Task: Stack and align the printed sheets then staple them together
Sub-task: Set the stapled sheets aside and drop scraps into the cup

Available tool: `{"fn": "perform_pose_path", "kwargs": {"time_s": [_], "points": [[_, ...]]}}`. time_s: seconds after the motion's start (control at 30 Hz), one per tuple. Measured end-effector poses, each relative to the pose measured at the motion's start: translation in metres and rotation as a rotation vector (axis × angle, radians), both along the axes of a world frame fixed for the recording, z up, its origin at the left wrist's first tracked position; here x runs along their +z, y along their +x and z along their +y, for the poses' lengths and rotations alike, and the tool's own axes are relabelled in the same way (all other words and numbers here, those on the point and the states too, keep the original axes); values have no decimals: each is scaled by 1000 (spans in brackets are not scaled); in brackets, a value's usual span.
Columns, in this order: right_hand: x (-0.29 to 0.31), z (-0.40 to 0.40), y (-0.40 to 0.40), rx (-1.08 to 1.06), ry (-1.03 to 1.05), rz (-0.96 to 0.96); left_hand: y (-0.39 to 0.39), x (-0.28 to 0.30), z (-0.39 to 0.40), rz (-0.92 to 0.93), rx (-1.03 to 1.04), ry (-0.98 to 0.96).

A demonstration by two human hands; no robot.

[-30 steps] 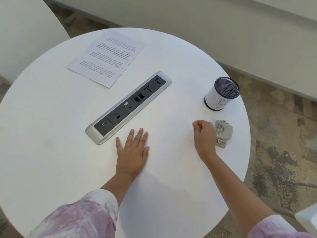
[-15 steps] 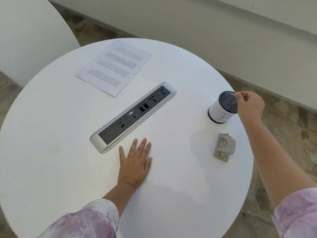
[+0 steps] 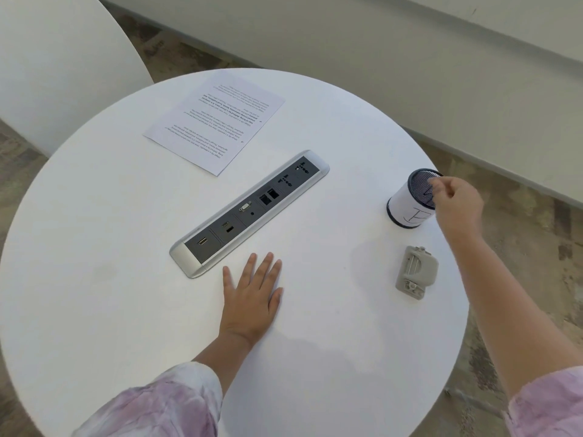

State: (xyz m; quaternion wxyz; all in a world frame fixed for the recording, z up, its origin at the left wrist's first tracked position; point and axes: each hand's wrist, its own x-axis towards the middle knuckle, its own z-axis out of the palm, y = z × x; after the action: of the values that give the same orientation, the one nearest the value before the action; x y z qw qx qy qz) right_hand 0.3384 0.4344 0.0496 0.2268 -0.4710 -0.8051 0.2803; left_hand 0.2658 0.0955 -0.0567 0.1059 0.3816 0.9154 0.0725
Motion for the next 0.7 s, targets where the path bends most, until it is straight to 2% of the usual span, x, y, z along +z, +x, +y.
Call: {"fn": "perform_pose_path", "kwargs": {"time_s": [0.1,0.33,0.7], "points": [[-17,-41,5,121,-77,0,0,-2,0,-3,3,-14],[-78,-140,44,319,-355,-210,0,-4,0,-19,5,-23],[-86,-186,80,326,-305,-279,-1,-10,-1,-30,11,-42]]}}
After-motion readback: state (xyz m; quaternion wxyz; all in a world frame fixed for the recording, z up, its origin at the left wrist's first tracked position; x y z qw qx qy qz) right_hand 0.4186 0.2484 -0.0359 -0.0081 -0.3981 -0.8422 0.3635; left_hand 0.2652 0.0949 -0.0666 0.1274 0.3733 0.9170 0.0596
